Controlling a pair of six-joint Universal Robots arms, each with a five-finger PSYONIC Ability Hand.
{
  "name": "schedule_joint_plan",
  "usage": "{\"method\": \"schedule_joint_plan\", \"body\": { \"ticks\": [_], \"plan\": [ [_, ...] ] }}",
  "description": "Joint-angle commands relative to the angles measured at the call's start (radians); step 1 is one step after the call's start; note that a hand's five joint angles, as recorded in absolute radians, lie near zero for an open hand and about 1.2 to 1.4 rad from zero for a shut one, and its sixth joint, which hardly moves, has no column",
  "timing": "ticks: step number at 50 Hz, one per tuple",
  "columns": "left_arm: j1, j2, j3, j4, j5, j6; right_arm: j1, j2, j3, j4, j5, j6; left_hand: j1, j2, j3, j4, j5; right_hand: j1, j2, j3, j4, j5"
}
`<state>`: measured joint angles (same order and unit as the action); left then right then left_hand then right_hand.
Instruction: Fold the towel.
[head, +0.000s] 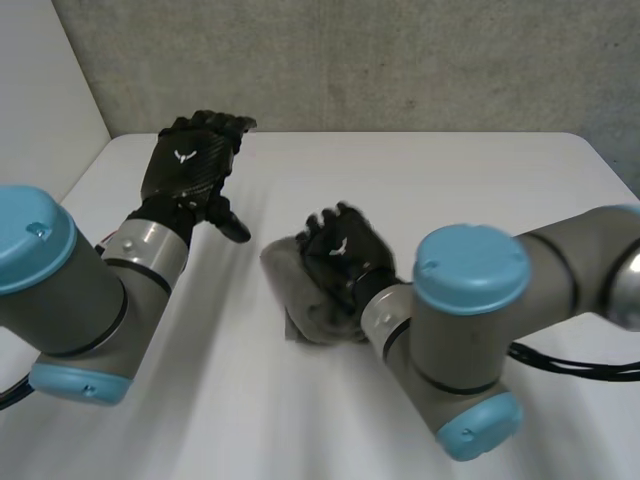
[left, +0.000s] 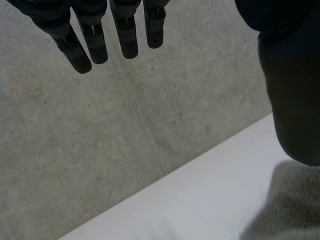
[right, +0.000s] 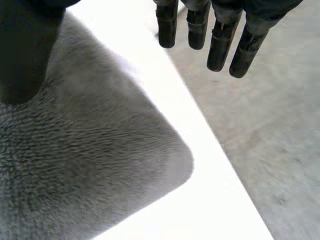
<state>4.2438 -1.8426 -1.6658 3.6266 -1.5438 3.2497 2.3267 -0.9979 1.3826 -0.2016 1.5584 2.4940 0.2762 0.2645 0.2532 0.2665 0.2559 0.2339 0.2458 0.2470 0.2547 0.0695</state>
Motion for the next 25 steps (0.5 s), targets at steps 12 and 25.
{"method": "schedule_joint_plan", "body": {
  "ticks": [12, 25],
  "plan": [
    [-0.108, -0.237, 0.173, -0.158, -0.044, -0.134, -0.141, -0.125, 0.049, 0.064, 0.0, 0.279, 0.005, 0.017, 0.028, 0.014, -0.149, -0.059, -0.071, -0.072, -0.08, -0.07],
    [-0.14, -0.388, 0.164, -0.197, -0.128, -0.107, -0.145, 0.145, -0.099, 0.119, -0.017, 0.276, 0.002, 0.014, 0.025, 0.012, -0.152, -0.059, -0.071, -0.072, -0.08, -0.07]
  ]
}}
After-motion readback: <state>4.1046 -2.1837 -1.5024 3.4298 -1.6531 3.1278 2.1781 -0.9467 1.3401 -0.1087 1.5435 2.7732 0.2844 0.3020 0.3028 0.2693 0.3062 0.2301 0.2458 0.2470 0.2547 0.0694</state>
